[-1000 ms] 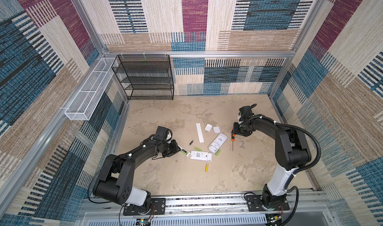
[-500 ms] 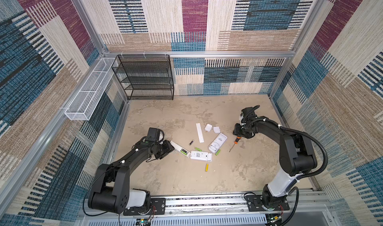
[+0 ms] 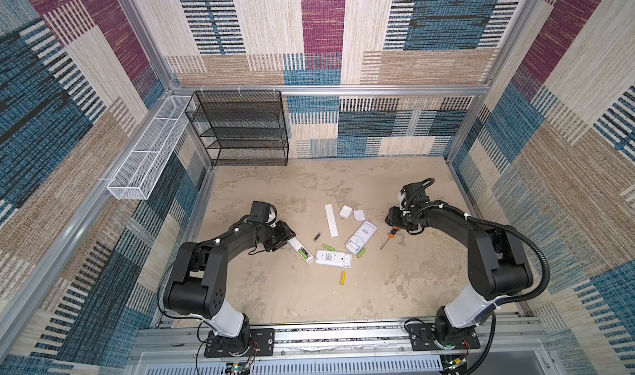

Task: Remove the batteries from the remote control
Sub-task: 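Close the right gripper on the screwdriver handle while the left gripper hovers over the remote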

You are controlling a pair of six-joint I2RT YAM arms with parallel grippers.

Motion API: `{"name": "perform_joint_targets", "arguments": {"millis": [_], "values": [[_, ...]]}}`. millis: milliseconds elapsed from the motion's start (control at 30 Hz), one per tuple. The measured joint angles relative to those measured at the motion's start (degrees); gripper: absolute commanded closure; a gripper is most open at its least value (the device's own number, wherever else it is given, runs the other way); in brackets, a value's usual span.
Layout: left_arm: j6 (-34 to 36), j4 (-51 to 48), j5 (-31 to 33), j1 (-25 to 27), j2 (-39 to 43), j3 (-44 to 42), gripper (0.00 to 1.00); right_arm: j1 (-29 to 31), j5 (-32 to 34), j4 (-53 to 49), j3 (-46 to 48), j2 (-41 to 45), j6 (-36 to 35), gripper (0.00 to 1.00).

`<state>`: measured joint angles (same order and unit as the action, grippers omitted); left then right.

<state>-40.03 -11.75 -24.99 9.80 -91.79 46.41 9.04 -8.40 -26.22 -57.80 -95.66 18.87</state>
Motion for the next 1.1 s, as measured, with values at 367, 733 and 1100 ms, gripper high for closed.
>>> {"name": "perform_joint_targets", "arguments": {"millis": [367,733,1100], "values": [[0.02,1.57,-2.16,1.14,-2.14,2.23,0.48,0.00,-0.92,-3.52,-2.08,1.38,1.03,0.42],[4.52,-5.51,2.54,1.14,6.67,3.74,0.48,0.00,1.44,-8.22,-0.37,4.24,3.15,0.40],[7.89,-11.28,5.11,1.14,13.42,2.95,0.48,0.00,-0.63,-3.93,-0.50,-4.24,4.37,0.72]]}}
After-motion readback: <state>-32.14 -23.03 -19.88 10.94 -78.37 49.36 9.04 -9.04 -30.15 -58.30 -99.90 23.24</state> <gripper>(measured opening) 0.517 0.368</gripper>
